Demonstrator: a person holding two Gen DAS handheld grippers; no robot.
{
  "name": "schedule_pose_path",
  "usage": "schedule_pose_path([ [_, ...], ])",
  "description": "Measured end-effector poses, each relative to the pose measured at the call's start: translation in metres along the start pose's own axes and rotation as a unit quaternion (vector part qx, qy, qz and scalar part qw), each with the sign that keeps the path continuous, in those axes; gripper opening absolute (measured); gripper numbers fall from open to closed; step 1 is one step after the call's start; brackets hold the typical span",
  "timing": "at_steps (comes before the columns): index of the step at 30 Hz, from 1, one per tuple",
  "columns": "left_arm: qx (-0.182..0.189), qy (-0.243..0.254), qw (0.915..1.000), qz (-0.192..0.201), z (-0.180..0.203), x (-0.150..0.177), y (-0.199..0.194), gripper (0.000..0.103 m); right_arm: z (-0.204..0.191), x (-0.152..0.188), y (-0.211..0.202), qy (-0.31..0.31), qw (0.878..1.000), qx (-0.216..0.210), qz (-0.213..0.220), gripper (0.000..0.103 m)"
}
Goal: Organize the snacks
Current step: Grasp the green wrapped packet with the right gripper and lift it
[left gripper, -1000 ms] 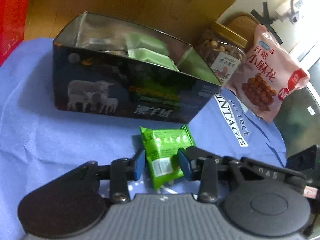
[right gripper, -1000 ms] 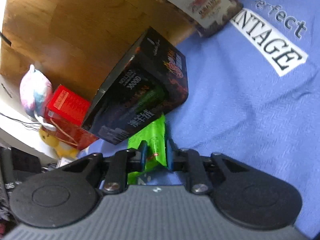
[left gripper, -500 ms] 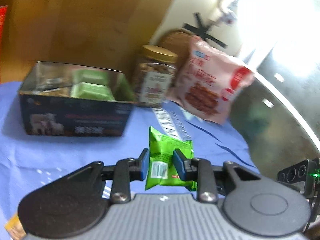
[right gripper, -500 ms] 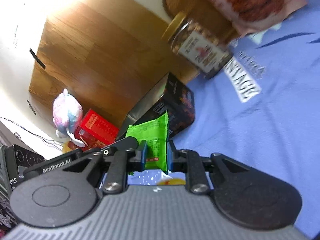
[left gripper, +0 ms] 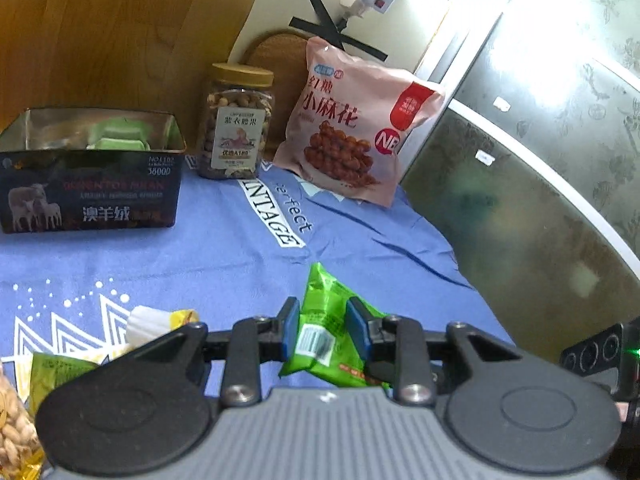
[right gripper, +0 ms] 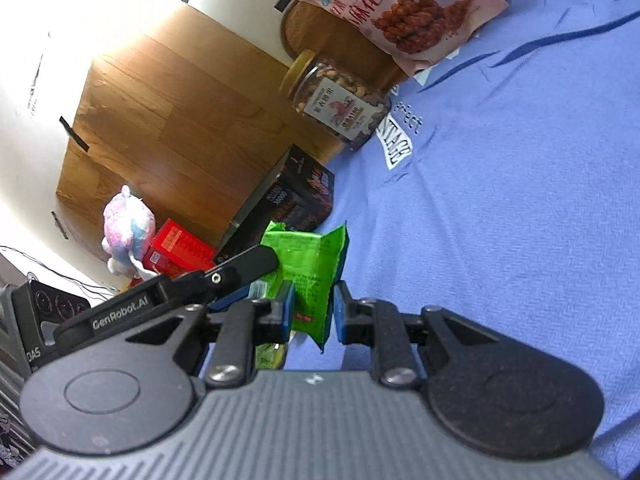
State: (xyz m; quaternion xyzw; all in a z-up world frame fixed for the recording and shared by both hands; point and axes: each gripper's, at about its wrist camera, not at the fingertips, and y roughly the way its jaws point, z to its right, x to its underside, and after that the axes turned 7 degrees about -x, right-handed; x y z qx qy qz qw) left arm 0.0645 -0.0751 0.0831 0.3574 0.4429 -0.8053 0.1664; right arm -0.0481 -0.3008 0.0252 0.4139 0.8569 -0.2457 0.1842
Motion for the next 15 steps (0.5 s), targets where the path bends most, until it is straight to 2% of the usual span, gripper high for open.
schedule_pose_path([
  [15,0.002,-0.005,1.0,0.0,0.001,0.0017,-0.0053,0.026,-0.001,0.0035,-0.0053,-0.012,1.0,-0.004,0.004,0.023],
])
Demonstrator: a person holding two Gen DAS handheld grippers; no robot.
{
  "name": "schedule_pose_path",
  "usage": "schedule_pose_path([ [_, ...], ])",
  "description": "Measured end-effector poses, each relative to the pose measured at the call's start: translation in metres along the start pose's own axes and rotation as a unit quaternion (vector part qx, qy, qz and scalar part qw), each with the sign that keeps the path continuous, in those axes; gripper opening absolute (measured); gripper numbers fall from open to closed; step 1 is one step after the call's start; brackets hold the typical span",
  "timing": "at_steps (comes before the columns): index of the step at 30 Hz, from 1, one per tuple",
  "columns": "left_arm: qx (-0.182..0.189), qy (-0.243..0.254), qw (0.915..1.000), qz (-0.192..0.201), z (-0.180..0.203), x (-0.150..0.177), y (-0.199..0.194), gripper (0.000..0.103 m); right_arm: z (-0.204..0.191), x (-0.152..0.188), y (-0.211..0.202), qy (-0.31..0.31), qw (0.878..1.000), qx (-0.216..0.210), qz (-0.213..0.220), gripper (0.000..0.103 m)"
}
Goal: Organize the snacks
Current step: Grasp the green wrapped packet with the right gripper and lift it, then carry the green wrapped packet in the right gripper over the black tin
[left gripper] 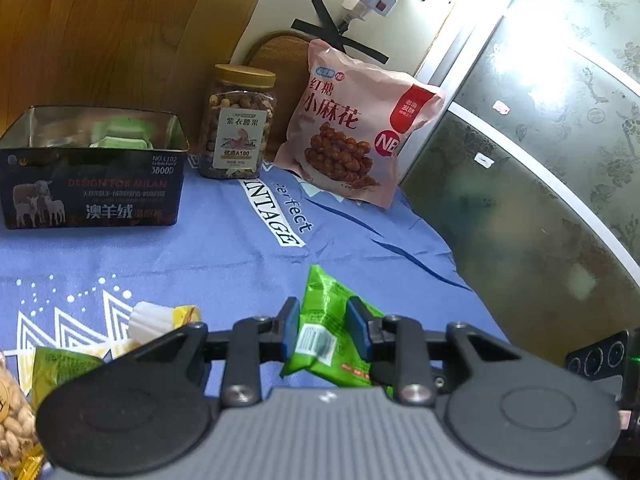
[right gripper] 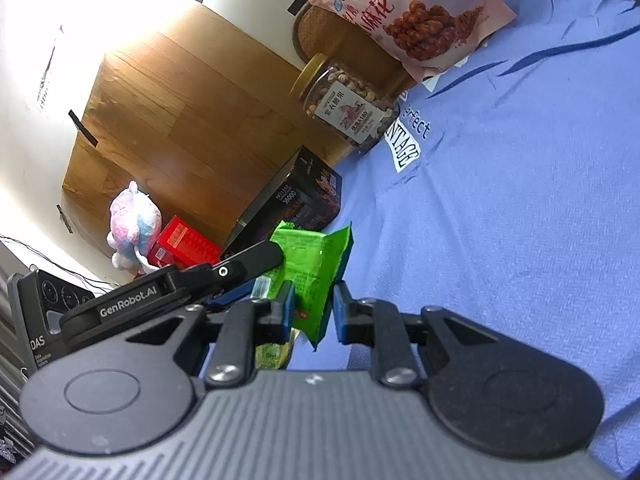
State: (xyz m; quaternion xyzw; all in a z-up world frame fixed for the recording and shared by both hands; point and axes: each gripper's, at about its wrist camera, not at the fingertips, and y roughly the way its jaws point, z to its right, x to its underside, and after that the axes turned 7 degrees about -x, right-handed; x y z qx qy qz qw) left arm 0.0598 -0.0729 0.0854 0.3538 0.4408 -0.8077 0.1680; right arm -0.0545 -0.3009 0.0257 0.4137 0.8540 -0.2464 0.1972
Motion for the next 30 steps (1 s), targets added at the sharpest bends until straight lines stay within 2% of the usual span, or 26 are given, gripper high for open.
schedule_pose_path([
  [30,-0.012,-0.007,0.9999,0.0,-0.017,0.001,-0.002,0.026,-0.001,0.004,0.016,-0.003,1.0,0.001,-0.019,0.023],
])
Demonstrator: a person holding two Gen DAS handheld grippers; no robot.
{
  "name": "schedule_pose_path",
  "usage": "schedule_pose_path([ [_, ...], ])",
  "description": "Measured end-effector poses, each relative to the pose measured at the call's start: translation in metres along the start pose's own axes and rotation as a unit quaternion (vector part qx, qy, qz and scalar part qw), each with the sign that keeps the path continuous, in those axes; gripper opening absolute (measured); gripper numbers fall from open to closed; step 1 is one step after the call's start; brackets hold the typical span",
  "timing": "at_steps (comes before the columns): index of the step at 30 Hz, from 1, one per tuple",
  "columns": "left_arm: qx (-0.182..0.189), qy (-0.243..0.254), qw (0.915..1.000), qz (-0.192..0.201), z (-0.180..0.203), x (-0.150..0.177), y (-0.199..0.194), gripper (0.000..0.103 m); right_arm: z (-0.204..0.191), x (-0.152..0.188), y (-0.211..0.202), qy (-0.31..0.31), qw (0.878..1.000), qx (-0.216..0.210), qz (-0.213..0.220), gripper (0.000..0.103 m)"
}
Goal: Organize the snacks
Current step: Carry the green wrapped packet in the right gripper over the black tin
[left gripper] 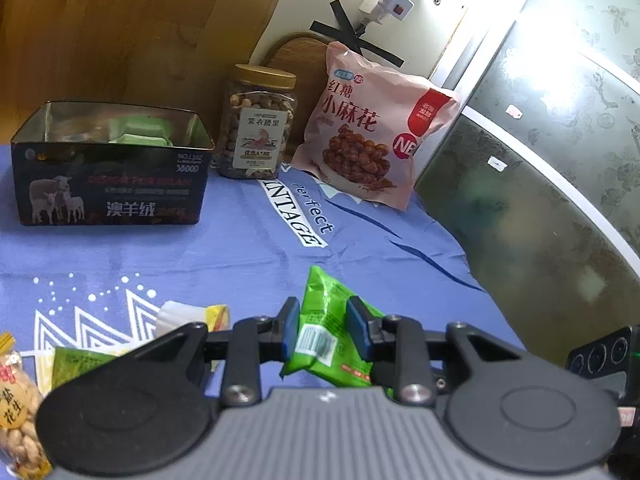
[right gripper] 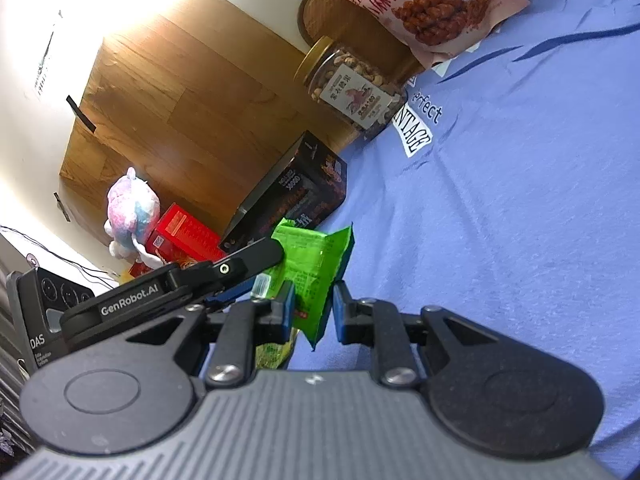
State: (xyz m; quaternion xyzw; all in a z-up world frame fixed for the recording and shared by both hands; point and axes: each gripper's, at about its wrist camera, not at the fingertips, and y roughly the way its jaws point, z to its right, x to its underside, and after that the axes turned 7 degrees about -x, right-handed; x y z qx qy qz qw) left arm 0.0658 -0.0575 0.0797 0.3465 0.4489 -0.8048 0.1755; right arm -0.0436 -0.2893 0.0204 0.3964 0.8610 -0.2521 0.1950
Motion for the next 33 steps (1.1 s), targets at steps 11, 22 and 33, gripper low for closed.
schedule_pose_path([
  [11,0.006,-0.01,0.9999,-0.001,-0.009,0.0,-0.001,0.026,-0.003,0.001,0.005,-0.004,1.0,0.007,-0.004,0.023],
  [22,0.006,-0.015,0.9998,0.008,-0.016,0.001,-0.011,0.026,-0.013,0.003,0.008,-0.02,1.0,0.005,-0.01,0.023],
  [33,0.006,-0.017,0.9998,0.013,-0.016,0.002,-0.019,0.026,-0.016,0.003,0.008,-0.027,1.0,0.004,-0.011,0.023],
])
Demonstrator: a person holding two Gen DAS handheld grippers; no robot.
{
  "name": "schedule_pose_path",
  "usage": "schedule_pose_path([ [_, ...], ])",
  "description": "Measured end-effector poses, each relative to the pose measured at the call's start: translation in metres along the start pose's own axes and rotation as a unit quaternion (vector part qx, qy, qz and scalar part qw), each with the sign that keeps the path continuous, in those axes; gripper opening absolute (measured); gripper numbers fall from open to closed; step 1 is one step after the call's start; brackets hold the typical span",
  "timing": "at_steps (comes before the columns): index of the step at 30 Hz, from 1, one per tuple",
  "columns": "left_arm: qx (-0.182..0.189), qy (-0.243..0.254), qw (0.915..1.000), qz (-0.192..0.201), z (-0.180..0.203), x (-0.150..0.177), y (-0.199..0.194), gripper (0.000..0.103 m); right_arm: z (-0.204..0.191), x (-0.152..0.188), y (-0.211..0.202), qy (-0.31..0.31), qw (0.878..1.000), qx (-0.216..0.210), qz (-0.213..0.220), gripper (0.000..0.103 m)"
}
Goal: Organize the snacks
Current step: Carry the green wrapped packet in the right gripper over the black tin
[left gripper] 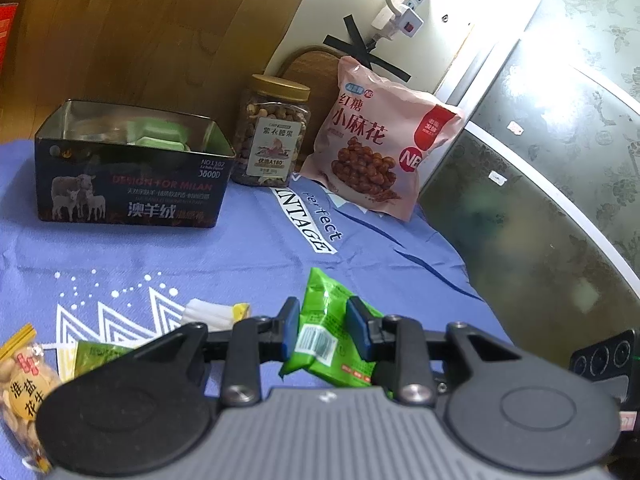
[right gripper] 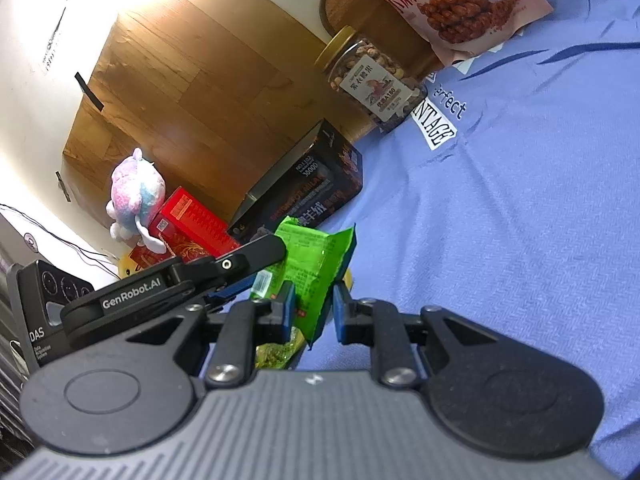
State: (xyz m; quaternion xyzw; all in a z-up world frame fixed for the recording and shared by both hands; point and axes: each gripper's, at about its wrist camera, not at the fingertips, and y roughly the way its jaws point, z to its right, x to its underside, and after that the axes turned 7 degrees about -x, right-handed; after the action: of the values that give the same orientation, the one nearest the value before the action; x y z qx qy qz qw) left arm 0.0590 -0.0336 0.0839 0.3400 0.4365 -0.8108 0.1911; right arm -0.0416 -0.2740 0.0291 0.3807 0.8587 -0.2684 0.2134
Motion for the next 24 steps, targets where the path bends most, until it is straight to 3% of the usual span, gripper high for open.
schedule_pose_path([
  [17,-0.009,-0.002,0.9999,0.005,-0.004,0.002,-0.006,0.026,0.0,0.005,0.006,-0.003,1.0,-0.005,-0.005,0.022],
  [24,-0.024,-0.023,0.9994,0.006,-0.027,0.001,-0.004,0.026,-0.003,0.004,0.027,-0.004,1.0,-0.008,-0.03,0.022],
])
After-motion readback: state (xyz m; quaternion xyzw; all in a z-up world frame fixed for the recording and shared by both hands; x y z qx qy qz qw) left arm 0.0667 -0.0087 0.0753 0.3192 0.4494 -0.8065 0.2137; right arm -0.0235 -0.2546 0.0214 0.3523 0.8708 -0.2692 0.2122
